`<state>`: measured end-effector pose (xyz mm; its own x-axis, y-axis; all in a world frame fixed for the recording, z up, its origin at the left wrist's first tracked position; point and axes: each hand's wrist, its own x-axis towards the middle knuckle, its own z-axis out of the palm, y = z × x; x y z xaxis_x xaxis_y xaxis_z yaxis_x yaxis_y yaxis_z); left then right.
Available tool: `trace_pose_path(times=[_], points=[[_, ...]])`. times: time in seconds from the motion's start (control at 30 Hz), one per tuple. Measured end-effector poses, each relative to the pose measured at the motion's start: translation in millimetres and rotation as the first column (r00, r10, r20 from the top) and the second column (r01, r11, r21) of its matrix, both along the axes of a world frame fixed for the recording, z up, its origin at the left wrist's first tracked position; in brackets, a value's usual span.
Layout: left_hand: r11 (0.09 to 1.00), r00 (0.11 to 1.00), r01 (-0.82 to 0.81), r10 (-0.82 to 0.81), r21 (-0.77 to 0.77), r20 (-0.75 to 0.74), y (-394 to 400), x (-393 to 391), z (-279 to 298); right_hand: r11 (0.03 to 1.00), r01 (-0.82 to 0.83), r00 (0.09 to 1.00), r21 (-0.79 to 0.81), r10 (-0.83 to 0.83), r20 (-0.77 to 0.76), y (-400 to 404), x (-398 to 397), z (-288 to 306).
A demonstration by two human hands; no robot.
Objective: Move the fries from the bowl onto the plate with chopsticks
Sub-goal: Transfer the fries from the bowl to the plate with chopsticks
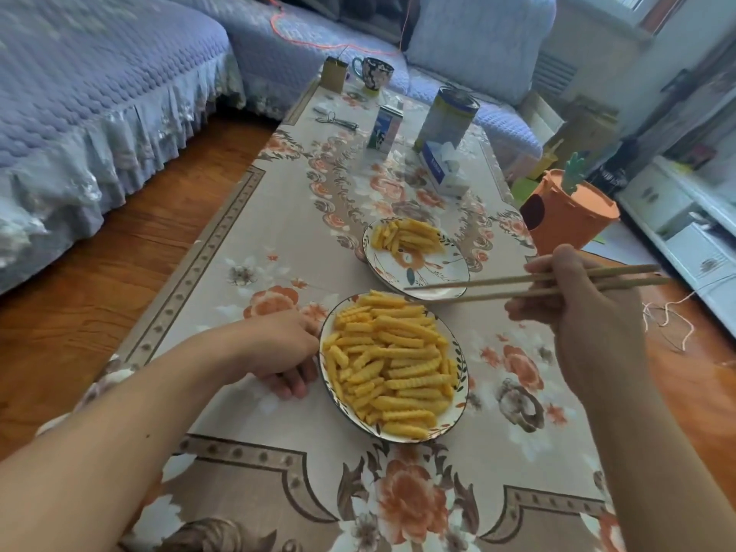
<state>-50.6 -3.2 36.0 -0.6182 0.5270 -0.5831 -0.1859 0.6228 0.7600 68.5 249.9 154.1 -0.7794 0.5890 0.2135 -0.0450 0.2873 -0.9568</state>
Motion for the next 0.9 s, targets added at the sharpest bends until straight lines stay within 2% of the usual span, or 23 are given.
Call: trace_pose_path(times=[0.17, 0.4, 0.53, 0.73, 0.9], points=[[0.999, 0.999, 0.032, -0.032, -0.002, 0.004, 0, -2, 0, 0.999, 0.04, 0.998, 0.02, -0.041, 0.056, 14, -56, -22], [0.999, 0.999, 0.037, -0.037, 0.001, 0.028, 0, -4, 0, 0.974, 0.223, 0.975, -0.031, -0.222, 0.02, 8, -120, -50], [0.999, 0.999, 0.037, -0.037, 0.006, 0.039, -1, -7, 0, 0.967, 0.251, 0.966, 0.048, -0.253, 0.051, -3, -140, -58], [0.999, 0.999, 0.032, -0.032, 0.001, 0.044, -1, -8, -1, 0.955, 0.284, 0.954, 0.081, -0.29, 0.07, 6, -125, -60], [1.0, 1.0, 0.024, -0.024, -0.016, 0.019, 1, -6, 1, 0.948, 0.304, 0.952, -0.092, -0.306, -0.003, 7, -63, -30]])
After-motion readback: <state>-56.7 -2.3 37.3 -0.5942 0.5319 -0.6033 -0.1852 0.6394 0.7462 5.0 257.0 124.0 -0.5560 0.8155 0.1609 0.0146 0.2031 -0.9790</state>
